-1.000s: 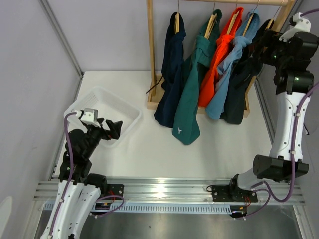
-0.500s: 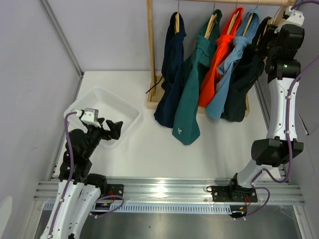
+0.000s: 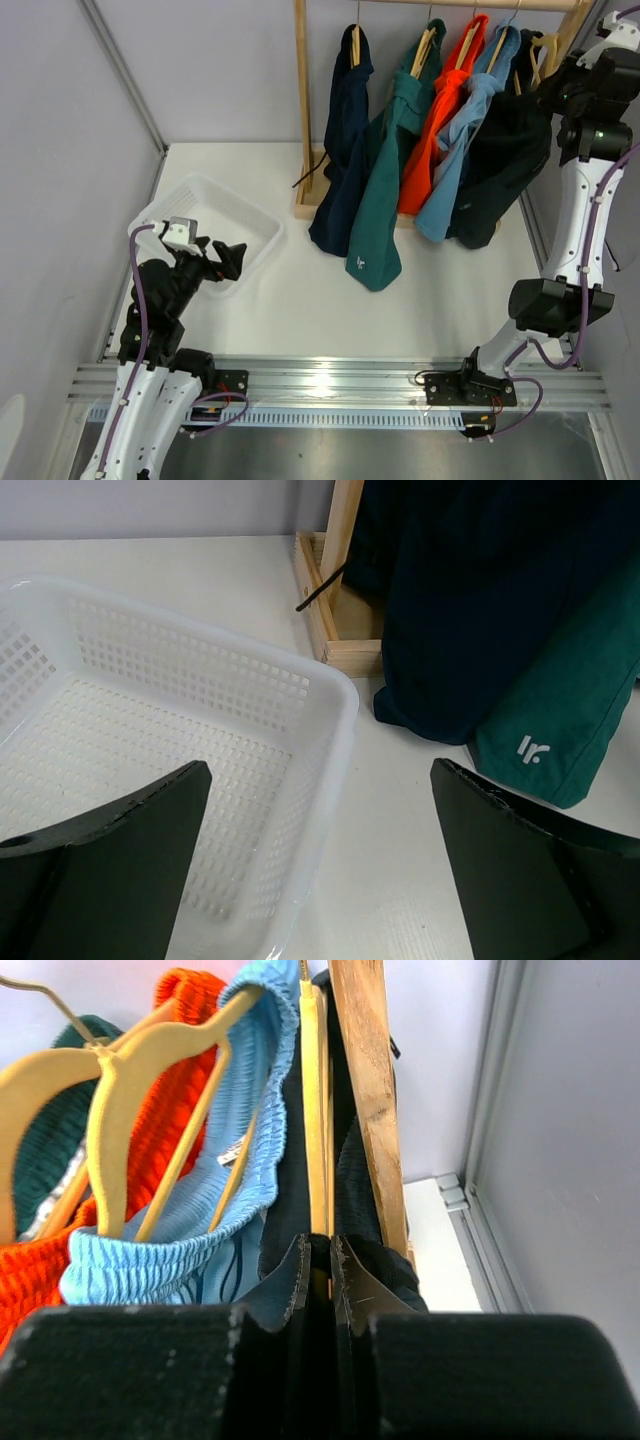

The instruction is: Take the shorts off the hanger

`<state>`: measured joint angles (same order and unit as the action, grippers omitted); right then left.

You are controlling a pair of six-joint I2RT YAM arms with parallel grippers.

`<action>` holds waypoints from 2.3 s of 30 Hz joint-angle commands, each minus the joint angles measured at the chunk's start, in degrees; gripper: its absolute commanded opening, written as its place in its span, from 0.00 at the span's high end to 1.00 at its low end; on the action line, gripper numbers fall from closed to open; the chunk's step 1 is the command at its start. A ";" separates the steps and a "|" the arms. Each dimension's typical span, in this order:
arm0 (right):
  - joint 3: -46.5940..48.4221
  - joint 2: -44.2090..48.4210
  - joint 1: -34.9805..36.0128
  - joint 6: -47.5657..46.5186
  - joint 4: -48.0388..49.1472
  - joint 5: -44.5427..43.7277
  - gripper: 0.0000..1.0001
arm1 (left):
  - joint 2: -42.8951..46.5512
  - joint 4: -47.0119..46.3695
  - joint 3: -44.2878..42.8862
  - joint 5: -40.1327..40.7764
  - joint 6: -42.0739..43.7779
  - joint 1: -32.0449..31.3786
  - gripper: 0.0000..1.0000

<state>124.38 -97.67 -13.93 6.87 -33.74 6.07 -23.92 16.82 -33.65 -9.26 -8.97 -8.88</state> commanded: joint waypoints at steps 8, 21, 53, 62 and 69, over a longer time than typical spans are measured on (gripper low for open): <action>4.56 8.37 -2.68 0.51 6.49 10.10 1.00 | 0.72 -2.84 -0.80 -1.55 0.10 -0.26 0.01; -9.48 21.54 -3.29 -20.55 -0.53 10.37 1.00 | 0.90 -3.02 -0.89 -2.17 -0.17 -0.61 0.01; -50.37 55.57 -1.63 -52.58 -36.14 58.09 1.00 | -34.74 -17.45 -14.77 30.33 -38.20 -55.62 0.08; -54.76 57.06 0.92 -47.40 -31.22 58.18 1.00 | -53.32 -14.28 -28.04 38.77 -46.48 -57.65 0.16; -55.64 57.68 1.36 -46.51 -30.34 56.69 1.00 | -60.01 -5.92 -34.56 44.59 -47.45 -57.74 0.46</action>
<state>68.40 -40.80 -13.19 -40.88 -67.44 60.23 -83.55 7.81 -65.69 29.54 -54.46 -66.24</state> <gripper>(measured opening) 0.098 0.565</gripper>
